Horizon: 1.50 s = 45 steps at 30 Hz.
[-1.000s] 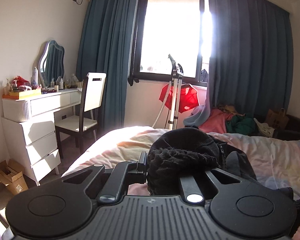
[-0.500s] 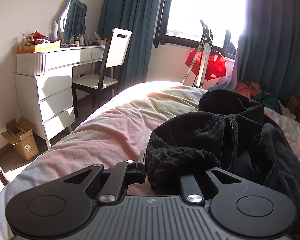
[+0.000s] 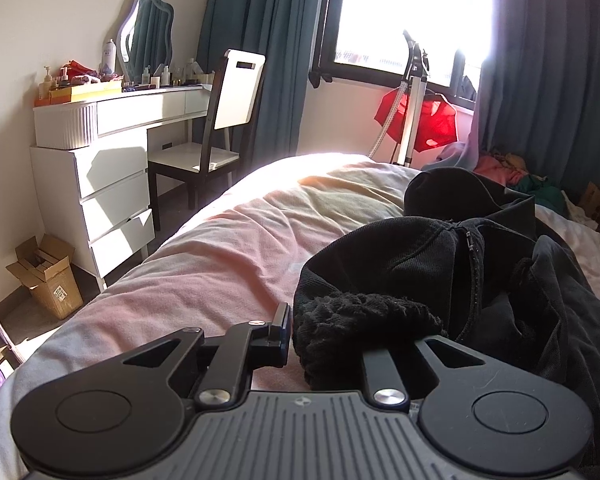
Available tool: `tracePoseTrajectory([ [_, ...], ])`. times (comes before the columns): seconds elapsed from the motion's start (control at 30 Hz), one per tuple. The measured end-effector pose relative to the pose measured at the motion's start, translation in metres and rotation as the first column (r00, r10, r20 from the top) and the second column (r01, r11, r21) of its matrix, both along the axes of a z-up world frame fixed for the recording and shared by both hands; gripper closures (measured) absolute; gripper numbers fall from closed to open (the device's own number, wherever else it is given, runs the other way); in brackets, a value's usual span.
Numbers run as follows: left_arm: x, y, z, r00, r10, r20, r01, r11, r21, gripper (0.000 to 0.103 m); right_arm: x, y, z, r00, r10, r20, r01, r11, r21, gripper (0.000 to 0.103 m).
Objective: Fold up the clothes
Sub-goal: 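Lift the waistband with the left gripper while the right gripper approaches the pants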
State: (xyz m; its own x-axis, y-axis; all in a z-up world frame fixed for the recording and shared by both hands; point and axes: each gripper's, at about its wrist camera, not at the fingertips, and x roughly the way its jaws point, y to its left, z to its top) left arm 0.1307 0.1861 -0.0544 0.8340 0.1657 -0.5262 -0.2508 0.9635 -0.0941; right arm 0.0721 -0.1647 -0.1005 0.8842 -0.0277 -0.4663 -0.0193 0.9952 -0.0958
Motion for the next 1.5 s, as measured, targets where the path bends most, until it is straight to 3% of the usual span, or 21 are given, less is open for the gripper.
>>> tracePoseTrajectory([
  [0.1,0.001,-0.001,0.000,1.000,0.004,-0.006,-0.004,1.000,0.007,0.083,-0.006,-0.020,0.013,0.995,-0.079,0.056,0.075,0.995,0.069,0.081],
  [0.17,0.001,-0.001,0.000,1.000,0.007,-0.010,-0.007,1.000,0.012,0.080,-0.001,-0.032,0.012,0.996,-0.093,-0.004,0.093,0.987,0.130,0.081],
  [0.3,0.001,-0.002,0.000,1.000,0.010,-0.015,-0.010,1.000,0.022,0.077,0.008,-0.042,-0.002,0.992,-0.038,-0.122,0.069,0.962,0.265,0.081],
  [0.53,-0.003,-0.002,0.003,1.000,-0.004,-0.023,0.005,1.000,0.025,0.075,-0.001,-0.031,0.006,0.997,0.045,-0.068,-0.021,0.949,0.315,0.079],
  [0.63,-0.005,0.002,0.004,0.998,-0.019,-0.059,0.018,1.000,-0.009,0.063,-0.001,-0.032,0.007,0.995,0.067,-0.069,-0.039,0.936,0.350,0.079],
  [0.7,-0.010,0.005,0.004,0.995,-0.047,-0.092,0.043,0.998,-0.041,0.044,-0.001,-0.033,0.008,0.995,0.074,-0.071,-0.043,0.927,0.374,0.079],
  [0.87,-0.030,0.013,0.014,0.992,-0.043,-0.122,0.026,0.991,-0.133,0.032,-0.003,-0.035,0.012,0.995,0.082,-0.057,-0.053,0.916,0.398,0.077],
  [0.93,-0.040,0.019,0.025,0.997,0.003,-0.076,-0.016,0.984,-0.175,0.023,-0.004,-0.037,0.014,0.993,0.098,-0.061,-0.064,0.906,0.418,0.076],
  [1.0,-0.049,0.023,0.034,0.998,0.046,-0.032,-0.052,0.977,-0.205,0.020,-0.006,-0.039,0.015,0.988,0.137,-0.064,-0.094,0.887,0.452,0.061],
  [1.07,-0.056,0.026,0.040,0.997,0.075,0.008,-0.071,0.972,-0.224,0.020,-0.008,-0.036,0.015,0.982,0.177,-0.058,-0.131,0.877,0.462,0.027],
  [1.1,-0.058,0.027,0.043,0.996,0.088,0.027,-0.079,0.970,-0.228,0.019,-0.009,-0.034,0.015,0.979,0.197,-0.054,-0.150,0.871,0.467,0.023],
  [1.23,-0.061,0.033,0.049,0.992,0.095,0.085,-0.068,0.957,-0.282,0.015,-0.010,-0.009,0.011,0.955,0.276,-0.111,-0.226,0.915,0.335,0.025],
  [1.37,-0.052,0.026,0.046,0.996,0.048,0.077,-0.026,0.963,-0.267,0.015,-0.011,0.022,-0.007,0.908,0.347,-0.234,-0.316,0.935,0.158,0.026],
  [1.5,-0.043,0.017,0.042,0.996,-0.006,0.085,0.024,0.977,-0.212,0.015,-0.001,0.031,-0.030,0.914,0.243,-0.325,-0.256,0.967,0.005,0.027],
])
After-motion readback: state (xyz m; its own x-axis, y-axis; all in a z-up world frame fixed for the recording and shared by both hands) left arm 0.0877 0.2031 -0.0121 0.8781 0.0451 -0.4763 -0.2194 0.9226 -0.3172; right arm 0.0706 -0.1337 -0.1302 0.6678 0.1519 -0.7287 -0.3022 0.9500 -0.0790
